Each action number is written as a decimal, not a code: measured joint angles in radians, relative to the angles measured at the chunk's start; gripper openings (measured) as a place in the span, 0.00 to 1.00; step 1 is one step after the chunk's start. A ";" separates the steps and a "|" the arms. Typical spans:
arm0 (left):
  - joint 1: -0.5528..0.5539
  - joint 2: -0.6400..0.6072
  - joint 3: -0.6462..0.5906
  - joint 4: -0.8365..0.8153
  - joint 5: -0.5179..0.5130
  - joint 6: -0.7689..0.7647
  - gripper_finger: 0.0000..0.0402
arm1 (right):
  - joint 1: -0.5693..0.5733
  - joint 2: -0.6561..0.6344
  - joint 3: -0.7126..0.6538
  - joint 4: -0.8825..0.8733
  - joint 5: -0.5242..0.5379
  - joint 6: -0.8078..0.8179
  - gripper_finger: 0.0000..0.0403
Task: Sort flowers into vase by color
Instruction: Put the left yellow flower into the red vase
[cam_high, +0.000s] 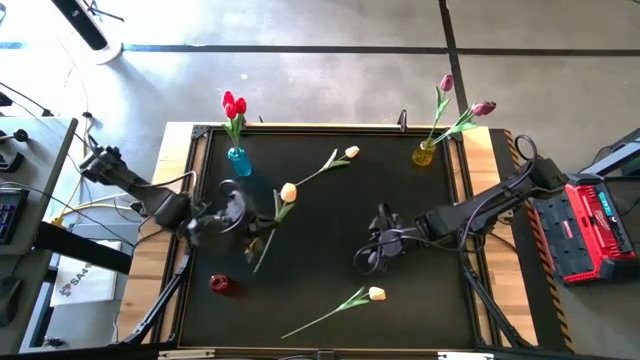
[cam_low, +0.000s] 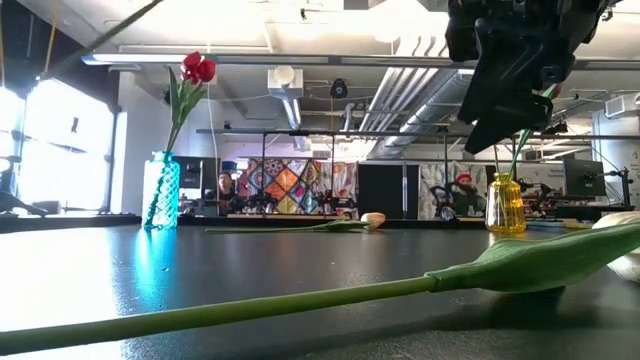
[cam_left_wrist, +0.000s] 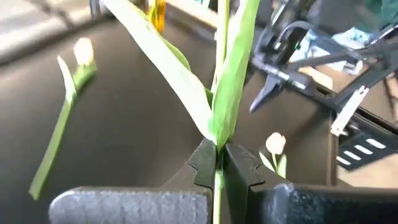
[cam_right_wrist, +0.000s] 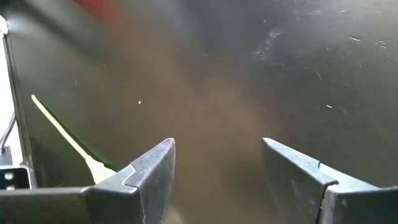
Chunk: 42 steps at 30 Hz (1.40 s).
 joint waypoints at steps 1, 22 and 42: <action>-0.024 -0.003 0.006 0.000 -0.042 0.029 0.00 | 0.005 0.000 0.000 0.000 0.009 0.013 0.56; -0.656 -0.123 0.007 -0.094 -0.538 0.152 0.00 | 0.012 0.000 0.000 0.072 0.139 0.375 0.56; -0.903 -0.161 -0.066 -0.120 -0.675 0.016 0.00 | 0.013 0.000 0.000 0.117 0.176 0.514 0.56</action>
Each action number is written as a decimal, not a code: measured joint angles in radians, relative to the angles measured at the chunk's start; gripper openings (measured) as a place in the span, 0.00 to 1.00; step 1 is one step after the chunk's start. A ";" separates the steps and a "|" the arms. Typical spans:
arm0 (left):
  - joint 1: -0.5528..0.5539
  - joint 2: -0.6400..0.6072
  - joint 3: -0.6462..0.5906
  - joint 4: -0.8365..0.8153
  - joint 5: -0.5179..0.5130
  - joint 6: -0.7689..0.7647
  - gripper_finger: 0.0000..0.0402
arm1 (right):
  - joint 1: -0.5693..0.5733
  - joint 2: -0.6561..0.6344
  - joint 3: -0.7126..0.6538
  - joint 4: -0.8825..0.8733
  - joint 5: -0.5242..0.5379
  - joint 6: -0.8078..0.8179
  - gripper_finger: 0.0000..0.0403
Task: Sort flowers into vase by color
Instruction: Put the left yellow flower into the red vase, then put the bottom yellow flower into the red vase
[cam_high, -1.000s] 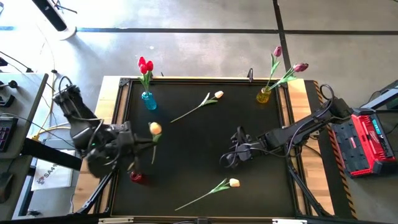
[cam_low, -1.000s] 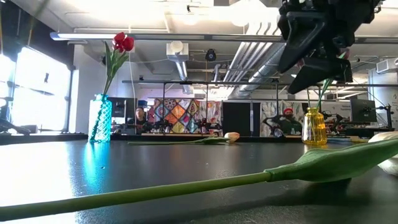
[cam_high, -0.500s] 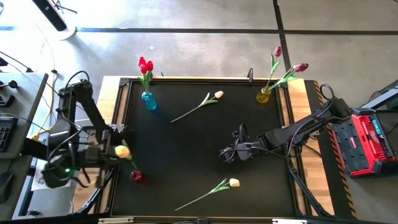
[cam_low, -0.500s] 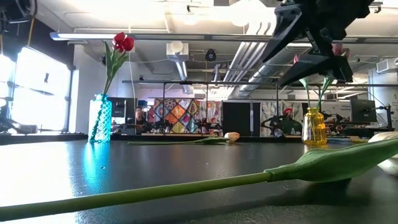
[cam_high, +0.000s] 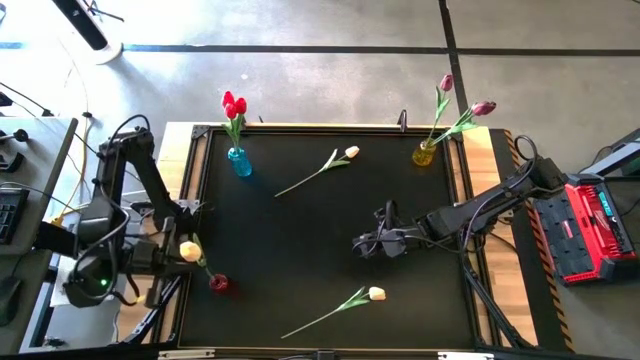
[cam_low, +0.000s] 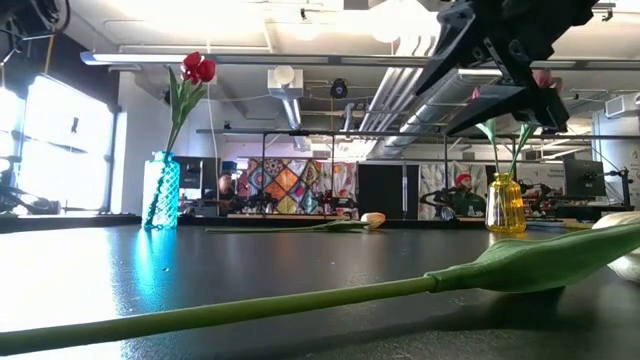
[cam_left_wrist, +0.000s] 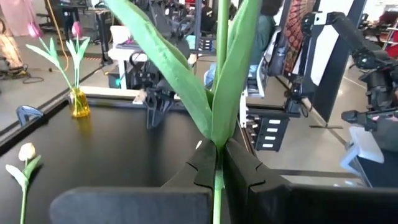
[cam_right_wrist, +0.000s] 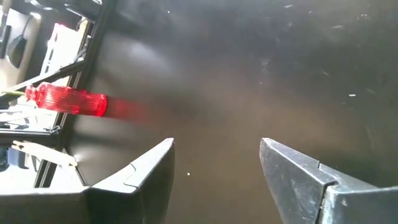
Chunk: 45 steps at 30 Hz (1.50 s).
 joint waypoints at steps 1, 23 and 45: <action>0.000 0.001 -0.013 0.001 -0.002 -0.015 0.00 | 0.000 0.000 0.000 0.004 0.006 0.000 0.56; 0.020 -0.007 -0.137 -0.097 0.111 -0.442 0.21 | -0.001 0.000 0.000 0.054 0.007 0.018 0.56; 0.155 -0.111 -0.110 -0.189 0.381 -0.439 0.32 | 0.123 0.108 0.000 0.319 -0.130 -0.624 0.56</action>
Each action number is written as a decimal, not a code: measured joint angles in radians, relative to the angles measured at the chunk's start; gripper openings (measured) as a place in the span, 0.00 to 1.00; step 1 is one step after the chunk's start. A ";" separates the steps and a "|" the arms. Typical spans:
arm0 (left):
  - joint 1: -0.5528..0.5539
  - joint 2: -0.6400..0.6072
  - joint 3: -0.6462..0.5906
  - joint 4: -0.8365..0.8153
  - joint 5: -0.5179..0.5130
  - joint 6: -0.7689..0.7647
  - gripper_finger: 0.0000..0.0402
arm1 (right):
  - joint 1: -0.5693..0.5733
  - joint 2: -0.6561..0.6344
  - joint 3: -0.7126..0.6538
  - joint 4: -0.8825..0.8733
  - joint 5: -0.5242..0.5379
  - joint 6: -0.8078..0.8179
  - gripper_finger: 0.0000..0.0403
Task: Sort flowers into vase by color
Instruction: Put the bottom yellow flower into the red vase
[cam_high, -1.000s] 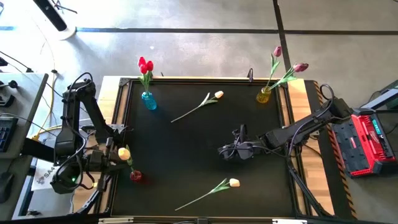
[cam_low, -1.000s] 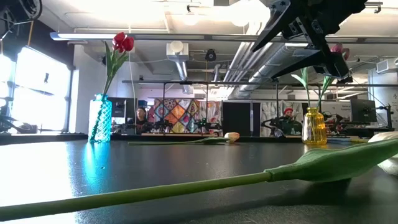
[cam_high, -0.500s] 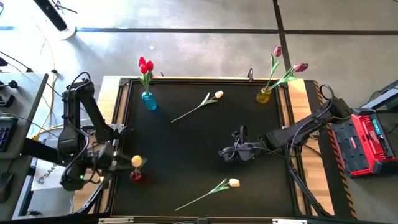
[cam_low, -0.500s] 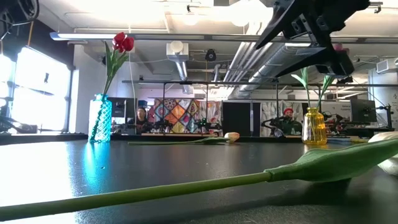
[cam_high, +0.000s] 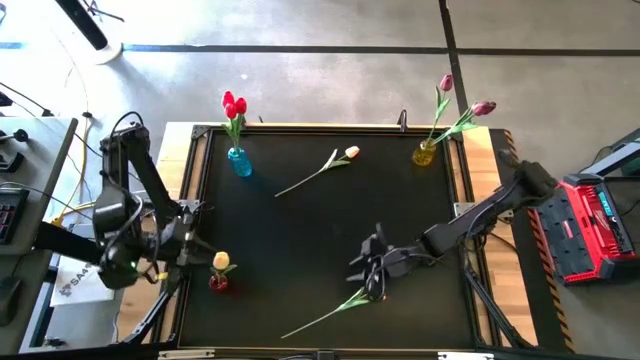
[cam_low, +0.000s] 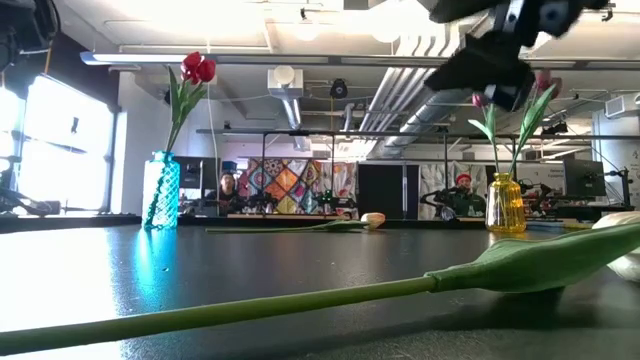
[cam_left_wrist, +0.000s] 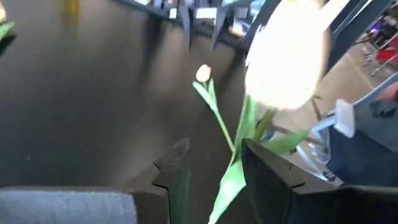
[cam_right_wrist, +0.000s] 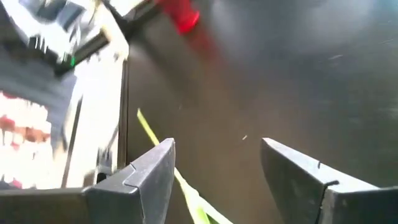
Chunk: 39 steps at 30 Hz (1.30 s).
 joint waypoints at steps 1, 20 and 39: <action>0.002 -0.012 0.012 0.000 -0.004 0.029 0.32 | 0.001 0.025 0.000 0.020 -0.025 -0.025 0.56; 0.277 -0.047 0.216 0.017 0.070 0.381 0.32 | 0.074 0.284 0.000 0.140 -0.137 -0.279 0.56; 0.607 0.113 0.231 0.121 0.338 0.514 0.32 | 0.071 0.300 0.000 0.006 -0.255 -0.364 0.25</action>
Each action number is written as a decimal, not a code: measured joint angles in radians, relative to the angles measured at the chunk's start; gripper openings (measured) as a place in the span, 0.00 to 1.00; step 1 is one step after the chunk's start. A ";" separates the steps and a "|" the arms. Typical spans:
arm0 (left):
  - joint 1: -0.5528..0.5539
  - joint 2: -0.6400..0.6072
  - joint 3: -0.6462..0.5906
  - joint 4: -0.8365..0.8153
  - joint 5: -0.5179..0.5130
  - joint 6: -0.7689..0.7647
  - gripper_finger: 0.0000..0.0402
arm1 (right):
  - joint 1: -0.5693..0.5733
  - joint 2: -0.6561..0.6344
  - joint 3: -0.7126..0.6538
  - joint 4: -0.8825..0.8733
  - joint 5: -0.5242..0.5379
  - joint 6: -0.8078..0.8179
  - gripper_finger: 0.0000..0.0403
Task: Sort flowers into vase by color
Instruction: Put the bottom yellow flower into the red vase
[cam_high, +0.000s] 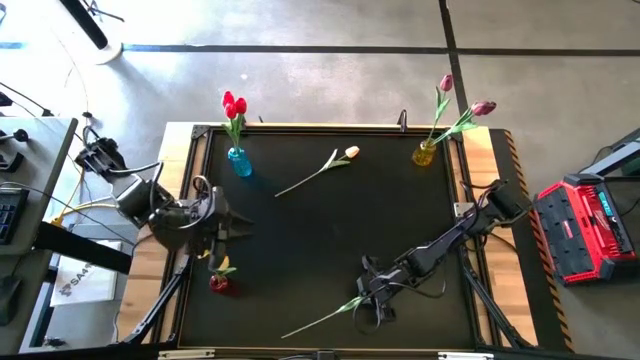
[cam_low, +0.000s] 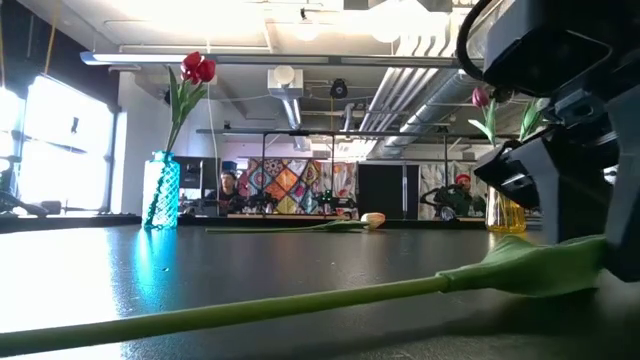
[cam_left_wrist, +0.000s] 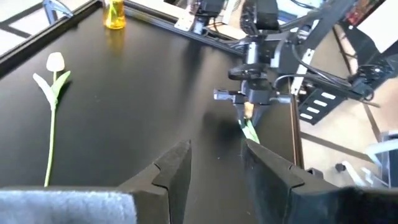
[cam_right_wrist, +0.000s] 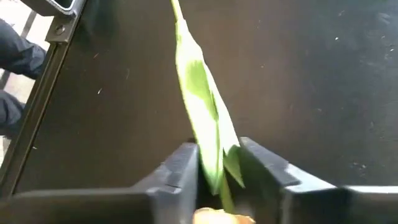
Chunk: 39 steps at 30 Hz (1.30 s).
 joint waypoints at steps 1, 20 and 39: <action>0.015 0.003 0.000 0.001 0.009 0.000 0.32 | -0.001 0.000 0.000 0.000 -0.007 0.011 0.21; 0.157 0.099 0.001 0.138 0.254 0.224 0.32 | -0.156 -0.162 0.000 0.045 -0.204 0.833 0.01; 0.158 0.206 0.001 0.139 0.156 0.730 0.32 | -0.344 -0.250 0.000 0.411 0.004 1.124 0.02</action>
